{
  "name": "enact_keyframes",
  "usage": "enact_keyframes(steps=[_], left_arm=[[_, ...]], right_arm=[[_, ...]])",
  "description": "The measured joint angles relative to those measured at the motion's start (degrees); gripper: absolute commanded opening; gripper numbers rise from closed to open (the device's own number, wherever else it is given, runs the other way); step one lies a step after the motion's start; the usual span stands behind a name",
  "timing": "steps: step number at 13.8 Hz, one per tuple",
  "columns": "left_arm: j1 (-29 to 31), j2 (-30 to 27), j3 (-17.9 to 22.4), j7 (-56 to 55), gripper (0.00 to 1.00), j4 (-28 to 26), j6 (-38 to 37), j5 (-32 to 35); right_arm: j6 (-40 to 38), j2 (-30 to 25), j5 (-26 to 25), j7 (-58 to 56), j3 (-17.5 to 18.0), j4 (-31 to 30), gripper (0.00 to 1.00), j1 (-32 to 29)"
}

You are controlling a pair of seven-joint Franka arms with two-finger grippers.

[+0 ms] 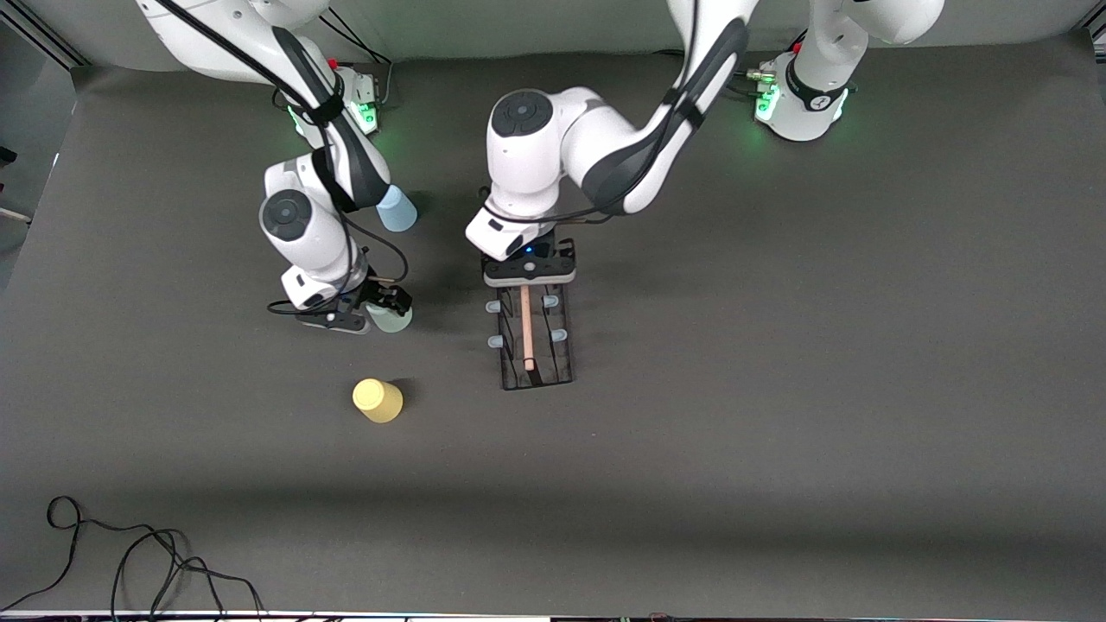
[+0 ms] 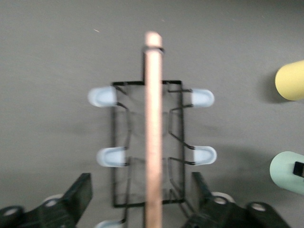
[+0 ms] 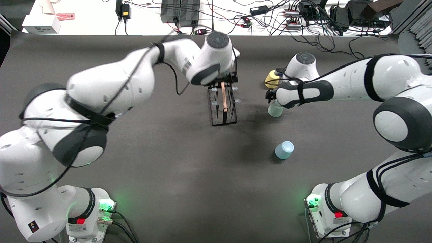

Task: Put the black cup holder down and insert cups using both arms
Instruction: 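Release the holder and withdraw the left gripper while the right gripper lifts the green cup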

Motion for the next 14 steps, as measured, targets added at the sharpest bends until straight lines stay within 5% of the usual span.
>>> enact_keyframes(steps=[1,2,3,4,5,10,14], left_arm=[[1.0,-2.1,0.0,1.1,1.00,0.3,-4.1,-0.3],[2.3,-4.5,0.1,2.8,1.00,0.7,-8.4,-0.6],[3.9,-6.8,0.1,5.5,1.00,0.7,-12.1,-0.8],[5.6,-8.7,0.2,8.4,0.99,0.7,-14.9,-0.9],[7.4,-10.5,0.3,11.0,0.99,0.7,-17.2,-1.0],[18.9,-16.0,0.8,24.8,1.00,0.3,-22.9,-1.1],[28.1,-20.7,0.9,36.8,1.00,-2.7,-26.6,-1.3]], right_arm=[[0.3,0.3,0.0,0.0,0.0,-0.4,0.98,0.3],[0.5,0.3,0.0,0.0,0.0,-0.7,0.87,0.3],[0.7,0.4,0.0,0.0,0.0,-1.0,0.56,0.3],[0.8,0.3,0.0,0.0,0.0,-1.2,0.13,0.3],[0.8,0.3,0.0,0.0,0.0,-1.2,0.00,0.3],[-0.2,-1.9,0.0,0.3,-0.1,-0.9,0.00,0.3],[-13.1,-11.1,0.0,5.4,0.1,2.1,0.00,0.6]])
